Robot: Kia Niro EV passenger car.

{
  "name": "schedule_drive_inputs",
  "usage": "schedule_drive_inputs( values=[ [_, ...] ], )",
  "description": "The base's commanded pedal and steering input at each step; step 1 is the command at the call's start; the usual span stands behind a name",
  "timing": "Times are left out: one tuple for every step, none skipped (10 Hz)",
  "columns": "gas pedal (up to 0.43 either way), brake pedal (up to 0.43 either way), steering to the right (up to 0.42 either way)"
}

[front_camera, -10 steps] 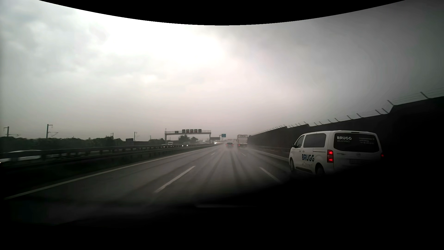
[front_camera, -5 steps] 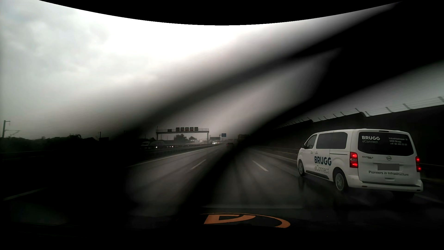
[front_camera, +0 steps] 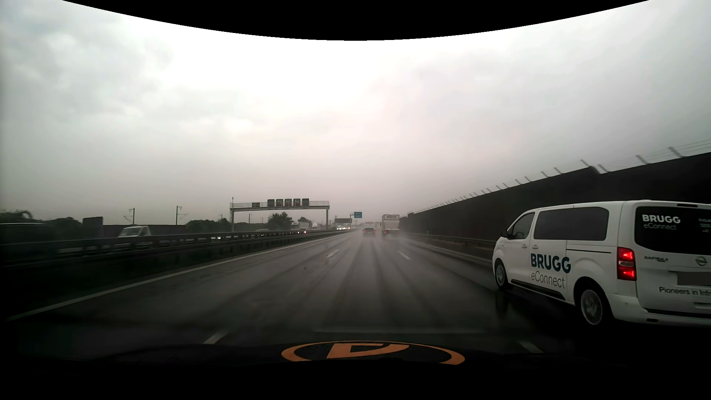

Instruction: Follow the waypoints while adhering to traffic rules and regulations

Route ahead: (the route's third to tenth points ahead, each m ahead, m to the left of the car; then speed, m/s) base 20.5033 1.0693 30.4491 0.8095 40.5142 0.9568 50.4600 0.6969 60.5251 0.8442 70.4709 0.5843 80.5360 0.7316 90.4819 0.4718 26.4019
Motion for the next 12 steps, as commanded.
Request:
schedule_drive_inputs(
  values=[
    [0.248, 0.000, -0.001],
    [0.248, 0.000, -0.001],
    [0.240, 0.000, -0.001],
    [0.240, 0.000, -0.001],
    [0.240, 0.000, -0.001],
    [0.240, 0.000, -0.001],
    [0.240, 0.000, -0.001],
    [0.228, 0.000, -0.001],
    [0.228, 0.000, -0.001],
    [0.228, 0.000, -0.001],
    [0.228, 0.000, -0.001],
    [0.228, 0.000, -0.001]
  ],
)
